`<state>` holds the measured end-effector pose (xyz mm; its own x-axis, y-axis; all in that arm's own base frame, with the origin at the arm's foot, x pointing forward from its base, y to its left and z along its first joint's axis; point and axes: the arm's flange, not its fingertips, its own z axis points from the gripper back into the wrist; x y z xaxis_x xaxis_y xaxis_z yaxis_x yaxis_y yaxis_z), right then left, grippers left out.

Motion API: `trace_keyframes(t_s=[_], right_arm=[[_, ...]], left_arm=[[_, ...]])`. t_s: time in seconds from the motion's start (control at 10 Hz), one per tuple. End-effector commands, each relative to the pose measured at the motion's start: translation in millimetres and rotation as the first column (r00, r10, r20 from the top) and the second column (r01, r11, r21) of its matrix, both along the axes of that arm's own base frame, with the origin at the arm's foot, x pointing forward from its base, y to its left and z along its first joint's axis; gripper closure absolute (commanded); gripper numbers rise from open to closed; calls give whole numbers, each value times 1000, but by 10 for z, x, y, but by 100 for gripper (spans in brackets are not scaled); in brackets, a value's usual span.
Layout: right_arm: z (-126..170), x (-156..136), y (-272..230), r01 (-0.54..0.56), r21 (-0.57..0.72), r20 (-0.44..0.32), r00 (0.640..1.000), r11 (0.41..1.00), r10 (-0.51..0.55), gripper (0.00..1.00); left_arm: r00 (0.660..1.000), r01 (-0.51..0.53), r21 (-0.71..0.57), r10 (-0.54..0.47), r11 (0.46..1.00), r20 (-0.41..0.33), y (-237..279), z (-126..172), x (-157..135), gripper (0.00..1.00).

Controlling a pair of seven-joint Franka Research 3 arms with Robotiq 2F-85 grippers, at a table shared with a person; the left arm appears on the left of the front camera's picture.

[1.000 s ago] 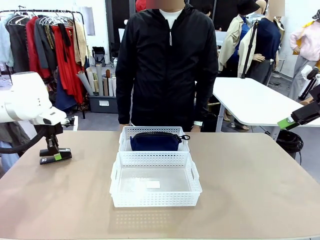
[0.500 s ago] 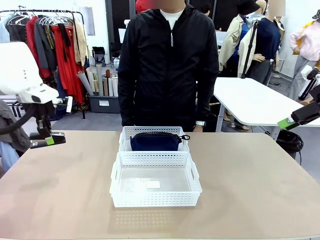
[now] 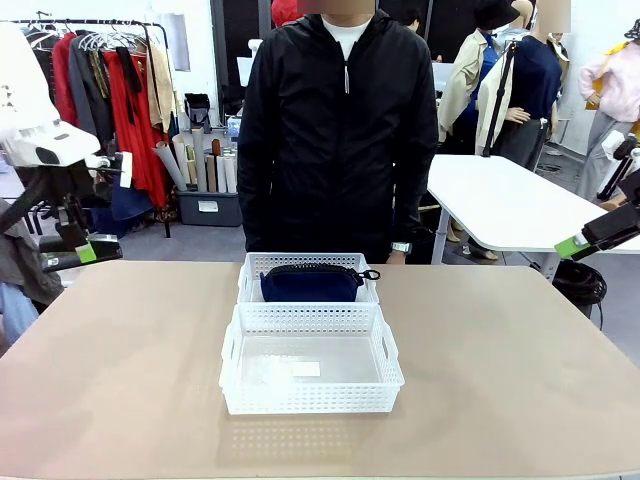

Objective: Distribute items into two baskets.
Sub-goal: Pick up the Stapler that the person points to, then place the picked Stapler into the Organizing basket as instructed by the person.

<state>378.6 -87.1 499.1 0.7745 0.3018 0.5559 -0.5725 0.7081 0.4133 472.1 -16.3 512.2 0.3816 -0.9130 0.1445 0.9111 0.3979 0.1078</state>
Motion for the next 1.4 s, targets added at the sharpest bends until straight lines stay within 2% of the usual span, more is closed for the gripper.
trace_keyframes(t_s=[0.0, 1.3], right_arm=[[4, 8, 2, 2, -2, 9, 1000, 1000, -2, 0], [4, 8, 2, 2, -2, 9, 1000, 1000, -2, 0]], left_arm=[[1000, 0, 5, 0, 1000, 7, 26, -54, 51, 100], [1000, 0, 5, 0, 1000, 7, 26, -54, 51, 100]])
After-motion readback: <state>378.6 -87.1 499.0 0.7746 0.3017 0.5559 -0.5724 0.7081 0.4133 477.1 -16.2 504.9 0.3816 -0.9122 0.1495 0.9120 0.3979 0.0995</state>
